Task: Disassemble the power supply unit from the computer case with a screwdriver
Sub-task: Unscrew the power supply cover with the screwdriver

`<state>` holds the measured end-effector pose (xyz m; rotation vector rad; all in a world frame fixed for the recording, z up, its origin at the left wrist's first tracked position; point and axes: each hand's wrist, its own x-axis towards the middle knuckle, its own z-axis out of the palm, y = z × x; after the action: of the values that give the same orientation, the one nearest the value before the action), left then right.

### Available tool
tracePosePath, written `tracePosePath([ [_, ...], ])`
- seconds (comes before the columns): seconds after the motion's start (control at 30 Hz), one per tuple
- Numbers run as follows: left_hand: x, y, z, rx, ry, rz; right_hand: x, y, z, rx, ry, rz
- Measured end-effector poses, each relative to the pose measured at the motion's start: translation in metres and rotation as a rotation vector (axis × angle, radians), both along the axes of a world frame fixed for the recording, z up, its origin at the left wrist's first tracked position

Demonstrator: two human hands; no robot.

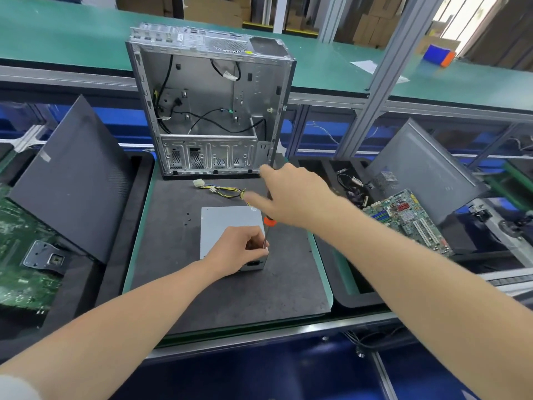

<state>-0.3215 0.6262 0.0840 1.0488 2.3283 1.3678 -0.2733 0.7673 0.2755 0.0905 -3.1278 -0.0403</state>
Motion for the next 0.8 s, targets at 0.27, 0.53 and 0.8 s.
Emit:
tracePosePath([
  [0.27, -0.001, -0.001, 0.0, -0.014, 0.022, -0.005, -0.008, -0.011, -0.006, 0.081, 0.02, -0.081],
  [0.53, -0.001, -0.002, 0.002, 0.006, -0.017, -0.013, -0.014, 0.022, 0.022, -0.075, -0.357, 0.419],
  [0.8, 0.001, 0.001, 0.0, -0.007, -0.029, 0.031, -0.003, 0.001, 0.007, 0.134, -0.023, 0.067],
])
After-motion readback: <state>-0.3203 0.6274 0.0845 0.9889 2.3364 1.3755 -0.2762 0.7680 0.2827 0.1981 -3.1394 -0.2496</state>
